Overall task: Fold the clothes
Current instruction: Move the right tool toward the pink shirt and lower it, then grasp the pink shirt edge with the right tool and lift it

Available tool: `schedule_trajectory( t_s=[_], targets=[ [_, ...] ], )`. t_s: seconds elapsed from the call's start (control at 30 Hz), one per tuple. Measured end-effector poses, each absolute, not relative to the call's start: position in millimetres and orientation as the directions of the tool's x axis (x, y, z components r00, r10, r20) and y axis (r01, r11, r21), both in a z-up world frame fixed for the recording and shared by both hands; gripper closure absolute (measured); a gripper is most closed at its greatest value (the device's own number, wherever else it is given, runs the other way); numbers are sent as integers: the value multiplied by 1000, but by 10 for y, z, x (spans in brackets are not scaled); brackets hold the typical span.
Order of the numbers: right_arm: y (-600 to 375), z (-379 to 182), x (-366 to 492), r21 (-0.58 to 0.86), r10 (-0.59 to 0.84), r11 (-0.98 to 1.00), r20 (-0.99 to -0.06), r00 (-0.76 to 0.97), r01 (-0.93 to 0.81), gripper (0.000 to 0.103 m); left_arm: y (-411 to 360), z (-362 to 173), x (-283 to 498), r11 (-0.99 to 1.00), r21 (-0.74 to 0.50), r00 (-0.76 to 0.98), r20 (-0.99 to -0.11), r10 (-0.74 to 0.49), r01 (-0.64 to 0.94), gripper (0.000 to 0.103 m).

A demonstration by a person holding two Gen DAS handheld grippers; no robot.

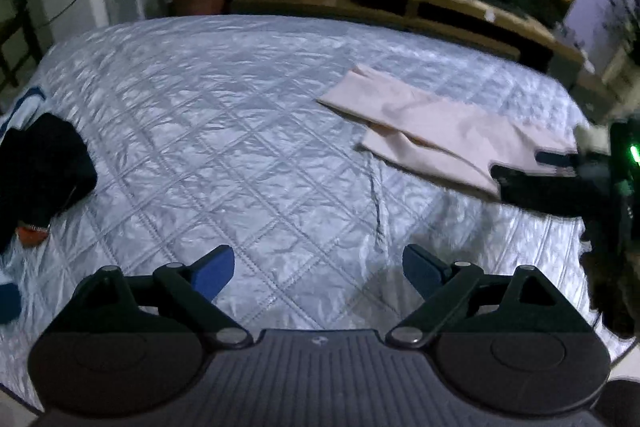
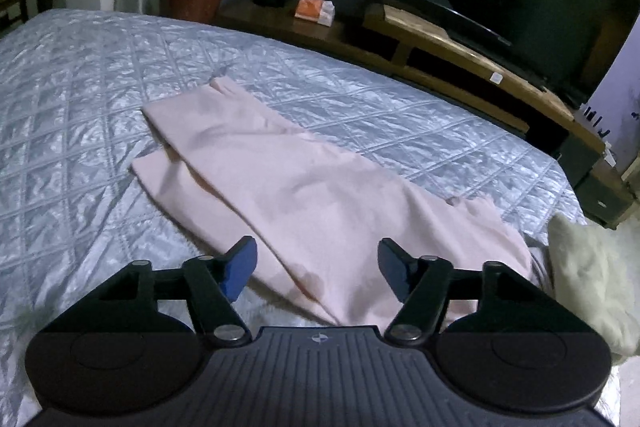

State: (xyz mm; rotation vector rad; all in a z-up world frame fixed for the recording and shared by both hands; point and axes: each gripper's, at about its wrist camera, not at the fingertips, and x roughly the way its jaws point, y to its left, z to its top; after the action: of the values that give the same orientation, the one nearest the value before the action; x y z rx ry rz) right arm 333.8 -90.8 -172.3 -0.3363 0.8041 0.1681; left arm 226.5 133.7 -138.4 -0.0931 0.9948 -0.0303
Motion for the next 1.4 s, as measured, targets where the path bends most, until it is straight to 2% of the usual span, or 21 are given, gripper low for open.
schedule_trajectory(
  t_s=[0.13,0.17,0.23,0.27,0.3,0.43,0.57,0.63,0.7,0.77,0.83,0.9,0.93,1.0,1.1,1.23,1.3,1.33,1.37,1.4],
  targets=[
    [-903,-1951,3522,-227,-3,934,-775,632,-275,23,1344,-1432,2289,994,-101,519,-852,-70,-31,13],
    [-935,-2008,3552,-214,-3,940,-784,621,-265,29,1370,-1431,2295,993,-112,518,-852,-74,-42,13],
    [-1023,-2042,3576,-140,47,956,-793,607,-258,56,1418,-1428,2305,990,-125,519,-851,-76,-61,13],
    [-1052,-1997,3556,-112,69,962,-786,614,-250,91,1435,-1426,2313,990,-122,521,-851,-68,-70,13],
    [-1080,-1952,3536,-82,90,966,-779,621,-243,101,1447,-1425,2318,990,-120,522,-851,-62,-77,13],
    [-1169,-1634,3331,59,222,965,-708,671,-257,102,1472,-1412,2326,989,-120,526,-849,-56,-89,13],
    [-931,-1344,2824,61,373,892,-660,652,-449,103,1481,-1379,2332,988,-122,536,-843,-51,-98,13],
    [-790,-1378,2569,71,435,839,-682,588,-539,97,1506,-1358,2334,986,-129,541,-840,-49,-110,12],
    [-650,-1413,2314,84,490,778,-702,517,-623,67,1539,-1356,2342,983,-133,543,-839,-45,-125,11],
    [-683,-1448,2147,111,511,769,-700,499,-630,66,1574,-1373,2346,981,-135,539,-842,-40,-138,11],
    [-935,-1470,2155,145,475,830,-691,545,-539,56,1603,-1387,2339,980,-137,533,-846,-38,-147,11],
    [-1316,-1483,2248,145,361,918,-689,629,-368,23,1626,-1394,2336,978,-139,528,-849,-38,-153,11],
    [-1538,-1488,2331,143,283,955,-693,663,-258,22,1632,-1394,2336,978,-141,527,-849,-40,-154,11],
    [-2007,-1527,2512,157,130,987,-720,682,-23,28,1627,-1388,2339,978,-145,530,-847,-43,-152,11],
    [-2489,-1676,2736,240,66,956,-738,672,170,33,1596,-1391,2358,978,-148,530,-846,-47,-149,11],
    [-2573,-1791,2987,337,121,925,-702,702,177,35,1542,-1413,2381,979,-144,527,-849,-46,-145,11],
    [-2491,-1850,3152,391,191,908,-707,681,151,30,1540,-1428,2394,979,-141,524,-851,-43,-149,11],
    [-2403,-1868,3199,390,210,912,-713,669,129,39,1542,-1434,2402,978,-141,522,-852,-41,-153,11],
    [-2315,-1887,3245,388,229,915,-718,657,106,75,1546,-1438,2408,977,-141,521,-853,-39,-158,11],
    [-2187,-1877,3267,370,253,928,-720,646,49,94,1559,-1445,2416,976,-140,520,-853,-35,-165,11]
  ],
)
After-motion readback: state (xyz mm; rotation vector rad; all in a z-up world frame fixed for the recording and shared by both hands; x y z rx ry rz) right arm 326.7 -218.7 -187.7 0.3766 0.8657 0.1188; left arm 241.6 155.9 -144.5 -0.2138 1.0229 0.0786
